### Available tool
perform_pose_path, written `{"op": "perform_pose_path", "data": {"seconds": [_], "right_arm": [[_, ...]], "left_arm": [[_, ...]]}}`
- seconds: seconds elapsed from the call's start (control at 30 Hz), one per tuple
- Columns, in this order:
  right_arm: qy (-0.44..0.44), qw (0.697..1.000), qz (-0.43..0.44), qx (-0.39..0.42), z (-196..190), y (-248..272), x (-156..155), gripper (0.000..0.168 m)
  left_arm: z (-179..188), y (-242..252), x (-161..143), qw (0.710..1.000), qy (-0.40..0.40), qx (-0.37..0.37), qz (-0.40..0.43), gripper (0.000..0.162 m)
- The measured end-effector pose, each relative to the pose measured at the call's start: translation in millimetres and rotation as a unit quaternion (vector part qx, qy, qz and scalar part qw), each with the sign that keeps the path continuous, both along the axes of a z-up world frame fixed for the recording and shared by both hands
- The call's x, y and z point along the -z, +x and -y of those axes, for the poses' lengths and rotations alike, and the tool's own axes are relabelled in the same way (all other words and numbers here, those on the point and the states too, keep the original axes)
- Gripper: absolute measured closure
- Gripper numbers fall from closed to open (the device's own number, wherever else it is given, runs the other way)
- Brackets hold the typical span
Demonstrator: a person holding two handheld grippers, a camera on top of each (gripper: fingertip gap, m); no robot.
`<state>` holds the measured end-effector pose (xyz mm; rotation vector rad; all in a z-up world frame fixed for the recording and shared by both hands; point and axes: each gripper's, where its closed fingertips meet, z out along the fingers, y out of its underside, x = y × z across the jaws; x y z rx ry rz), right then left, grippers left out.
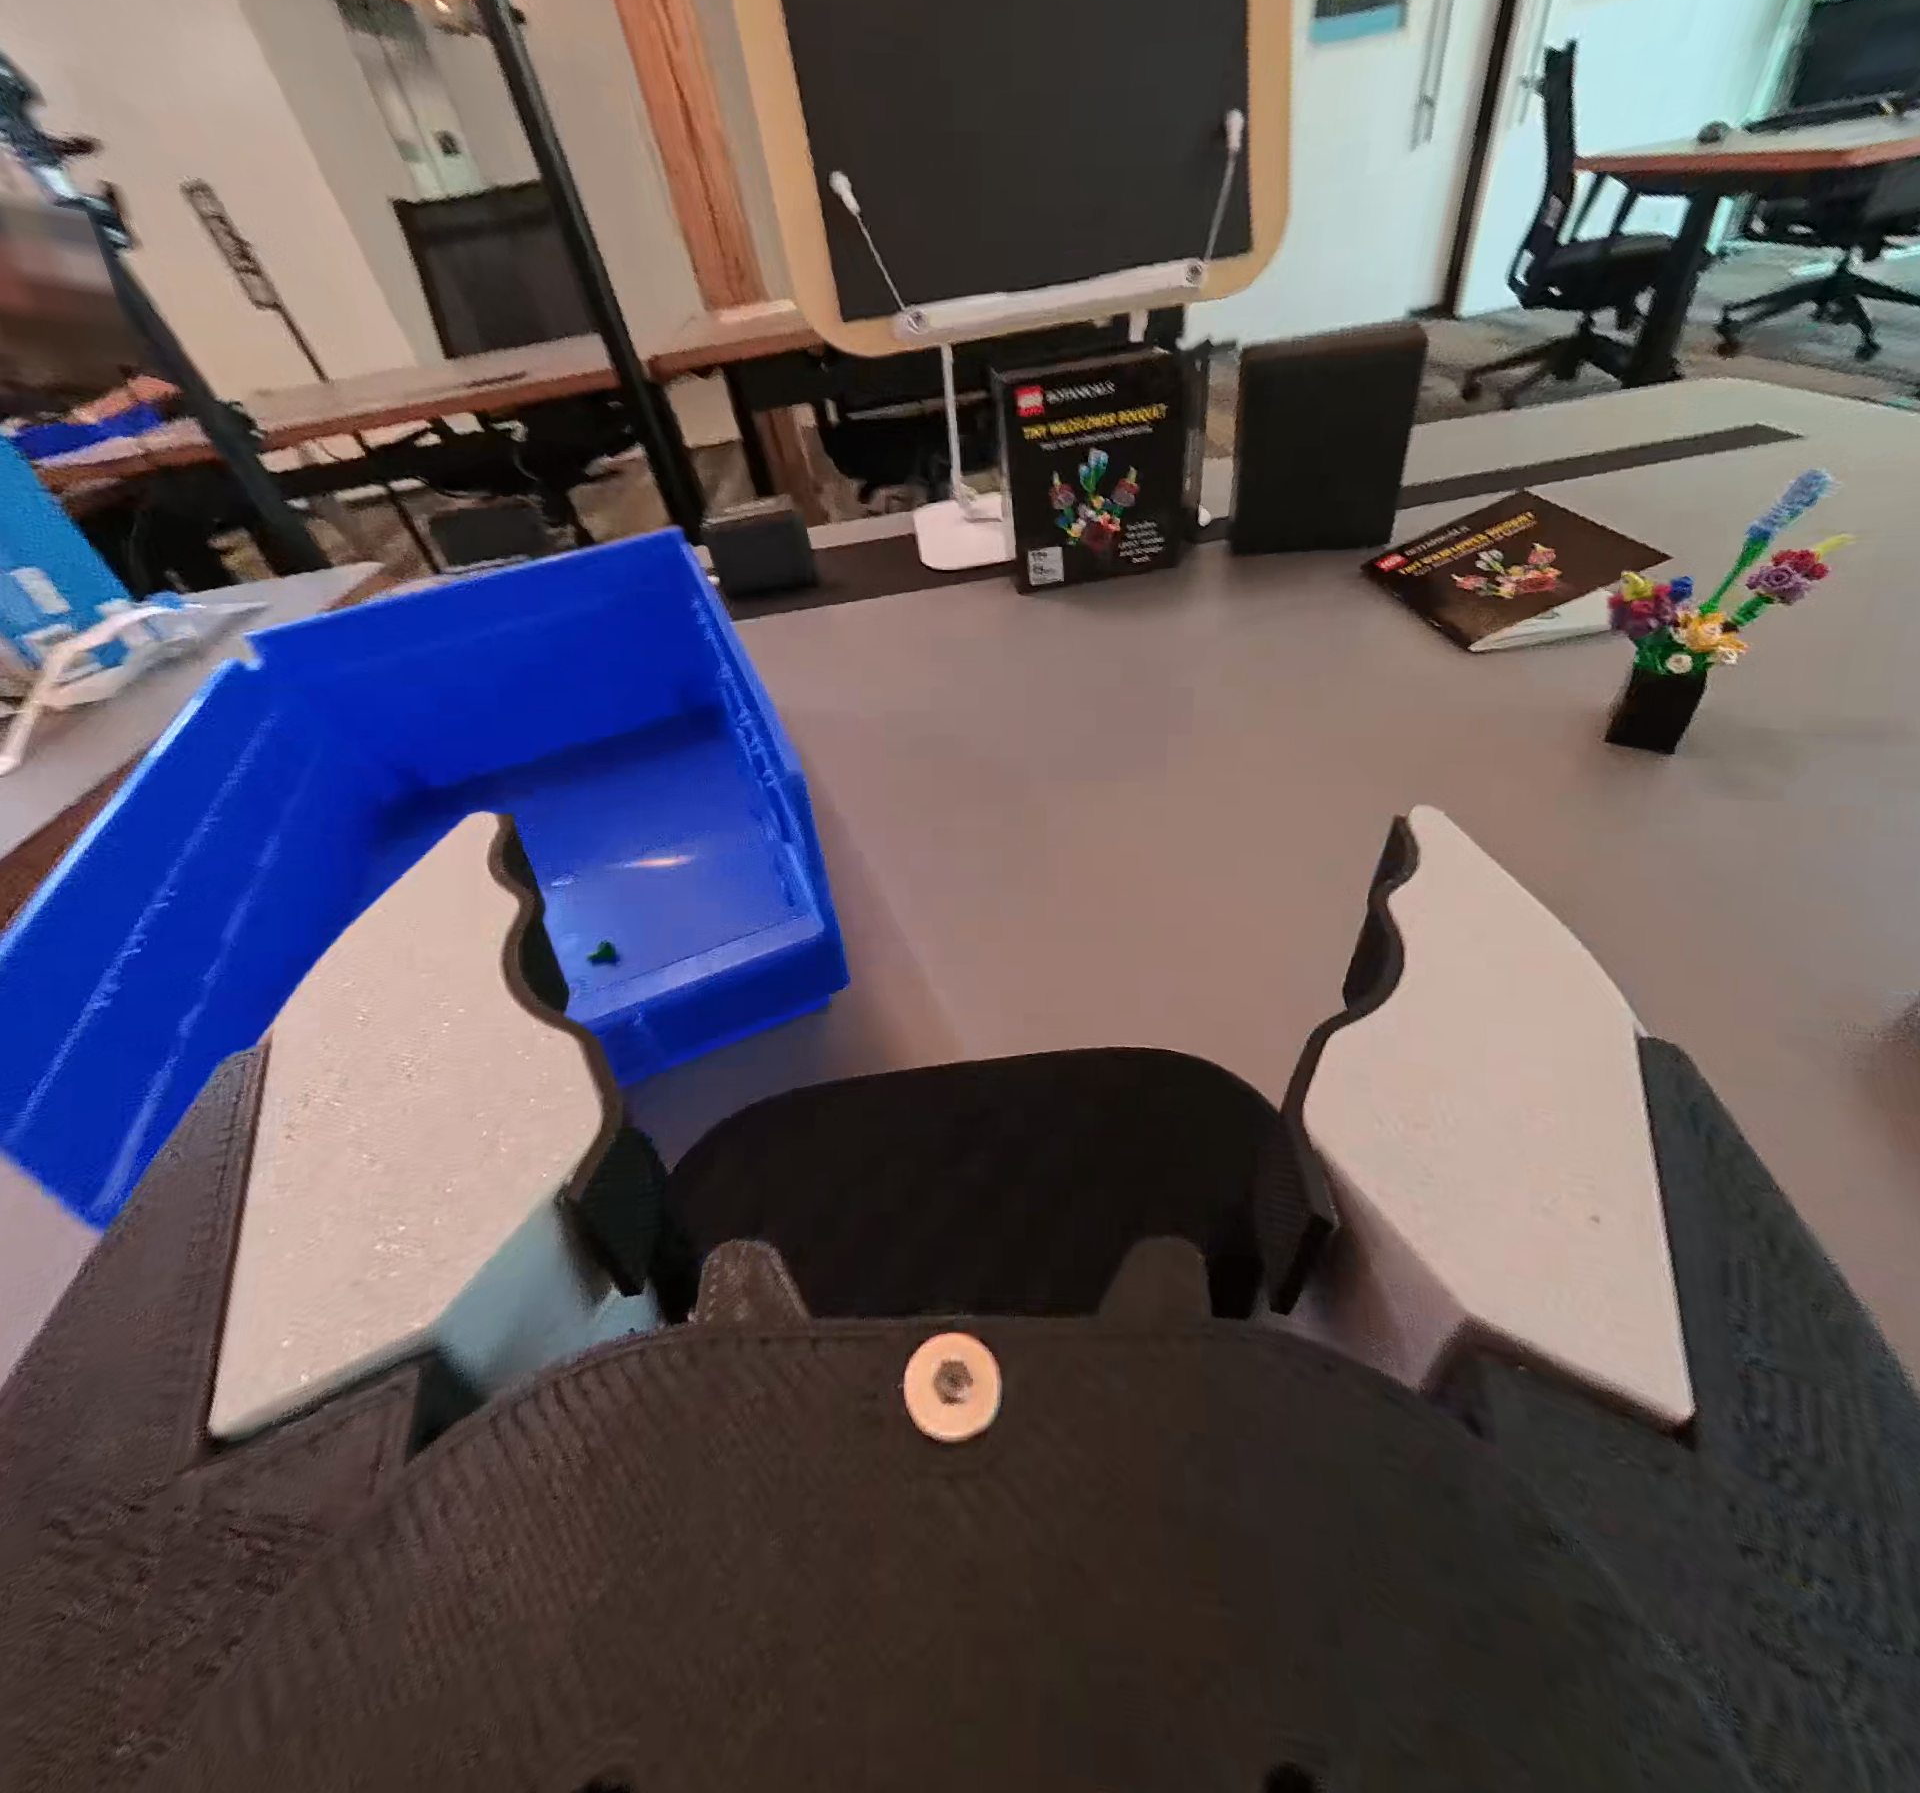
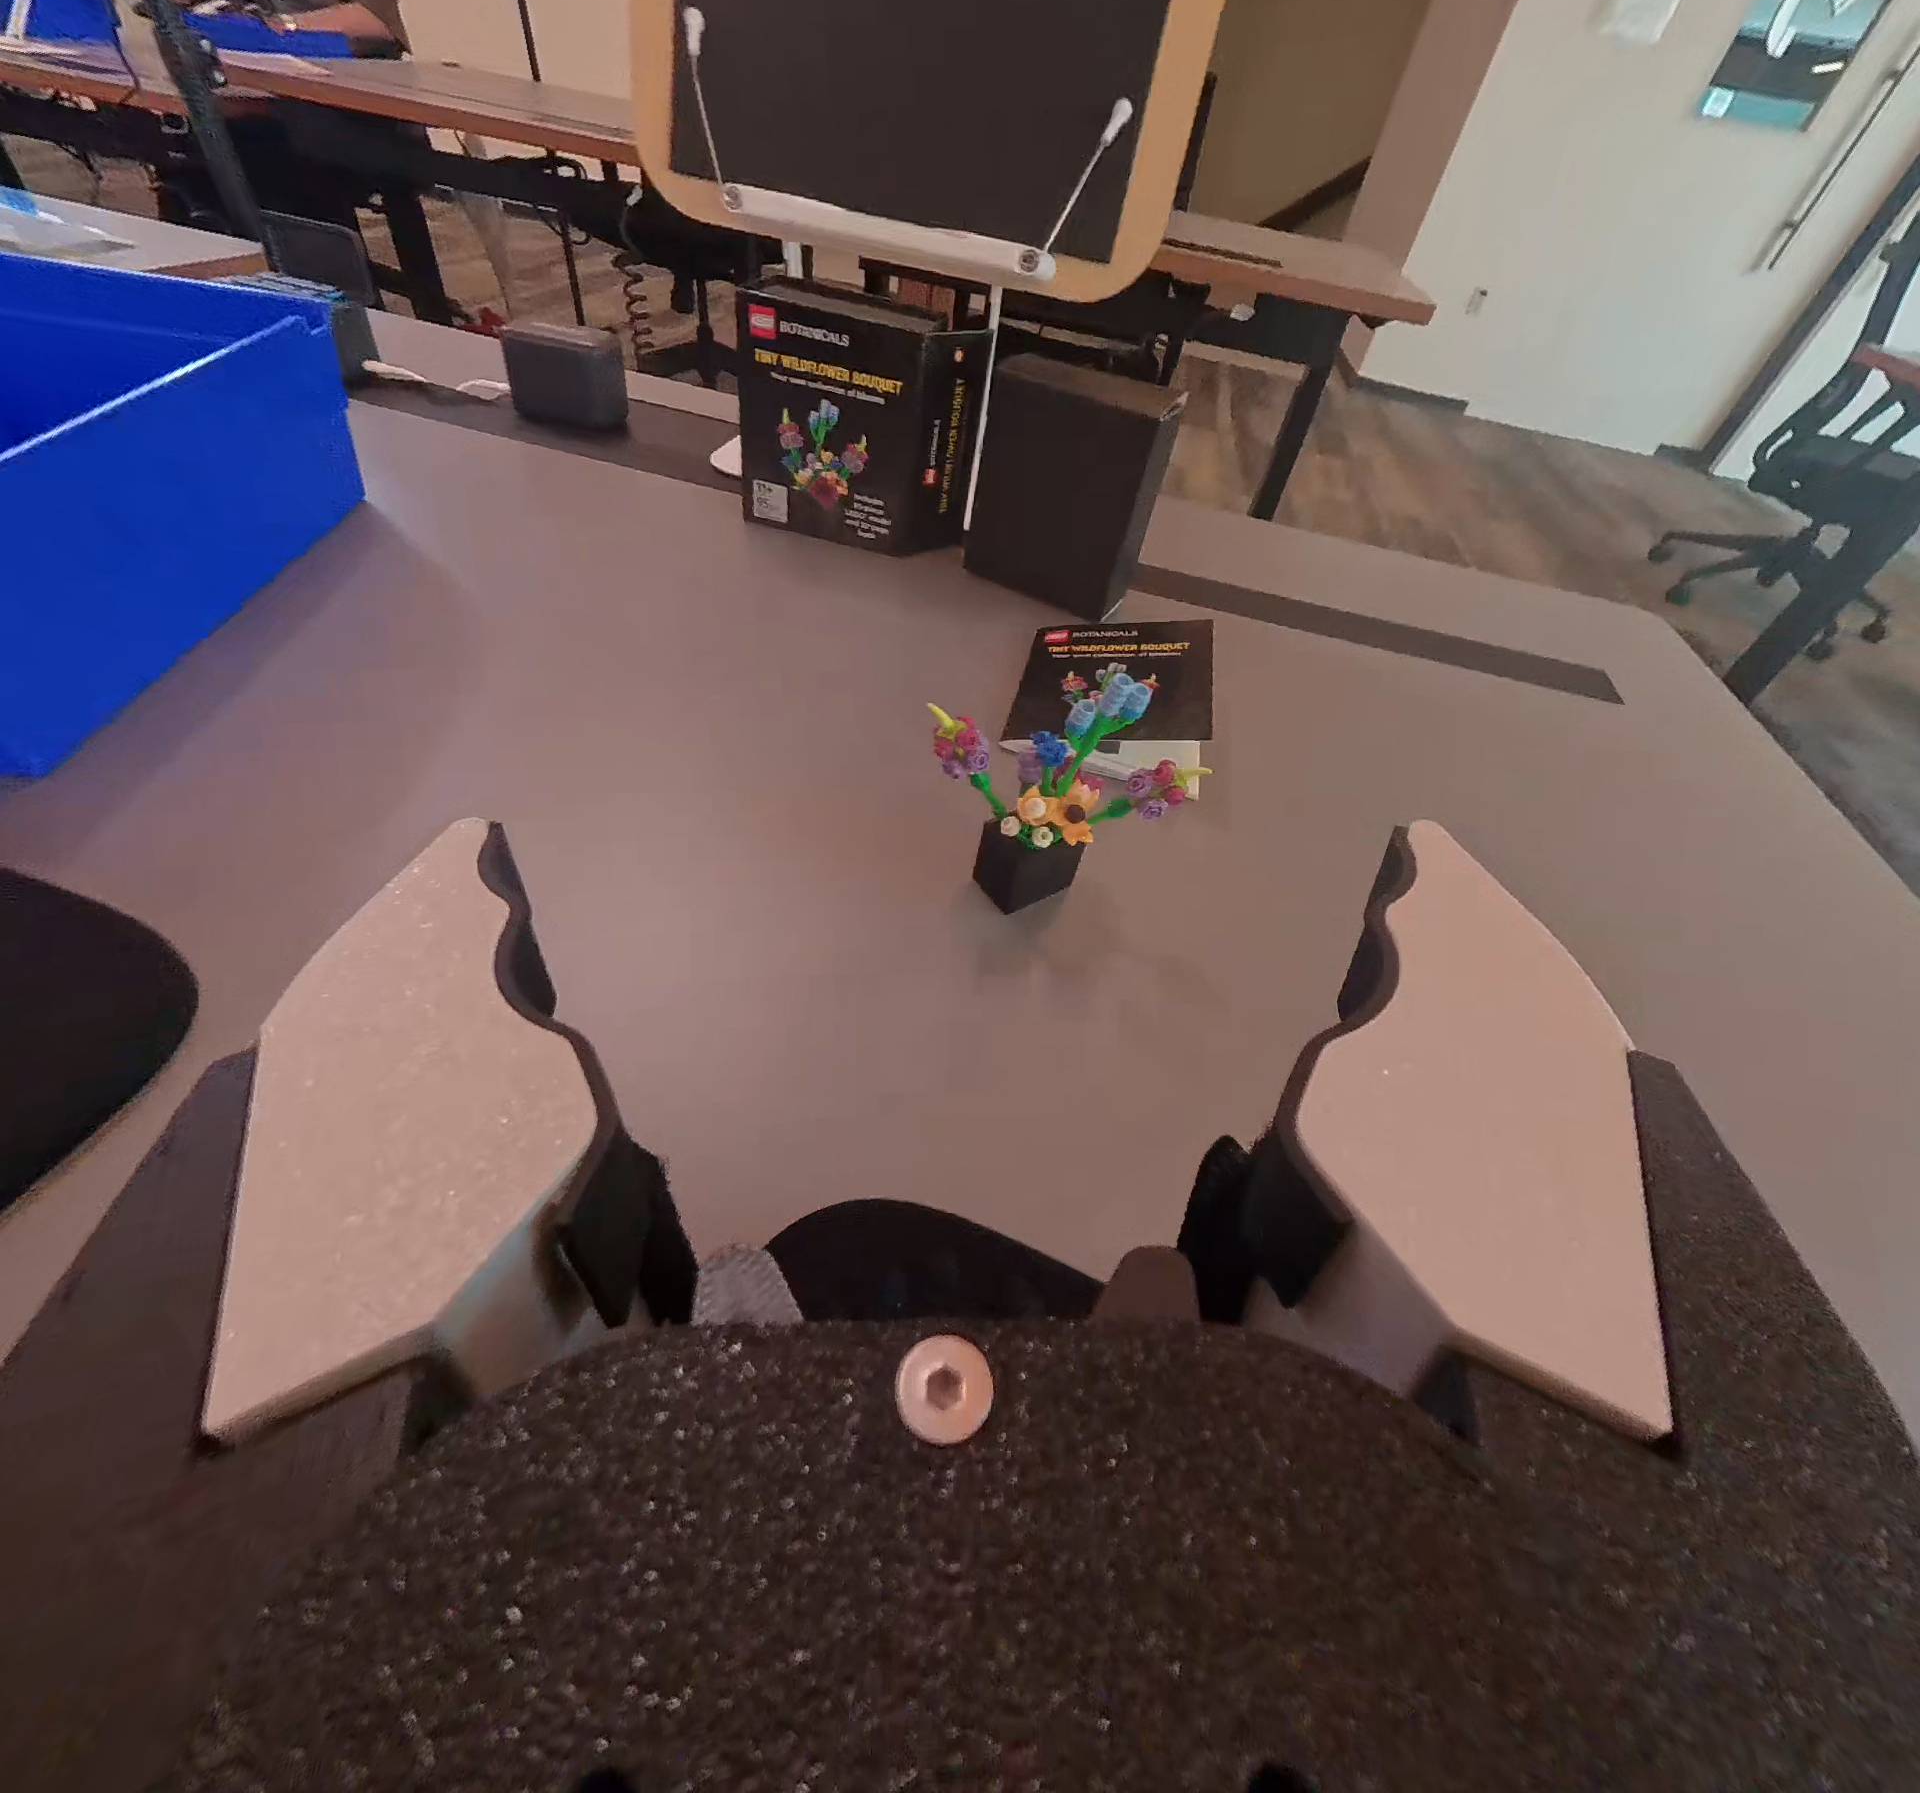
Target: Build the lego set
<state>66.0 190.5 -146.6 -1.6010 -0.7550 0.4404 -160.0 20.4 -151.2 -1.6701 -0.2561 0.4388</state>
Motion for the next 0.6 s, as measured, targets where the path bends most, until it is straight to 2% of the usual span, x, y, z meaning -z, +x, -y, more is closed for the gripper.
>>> {"op": "perform_pose_path", "data": {"seconds": [0.1, 0.23, 0.43, 0.6], "right_arm": [[0.009, 1.0, 0.001, -0.003, 12.0, -5.2, -3.3, 0.021], [0.009, 1.0, -0.001, -0.016, 16.6, -13.6, -6.6, 0.021], [0.034, 0.999, 0.026, -0.025, 15.3, -18.7, -5.2, 0.021], [0.02, 0.997, 0.053, -0.044, 16.5, -27.5, 3.9, 0.021]], "left_arm": [[9.7, 2.8, -10.1, 1.0, 0.011, -0.008, -0.006, 0.017], [5.1, 10.2, -19.6, 1.0, 0.007, 0.003, -0.024, 0.017], [-22.8, 29.1, 2.8, 0.996, -0.044, 0.051, -0.055, 0.017], [-31.8, 29.3, 16.0, 0.995, -0.067, 0.066, -0.042, 0.017]]}}
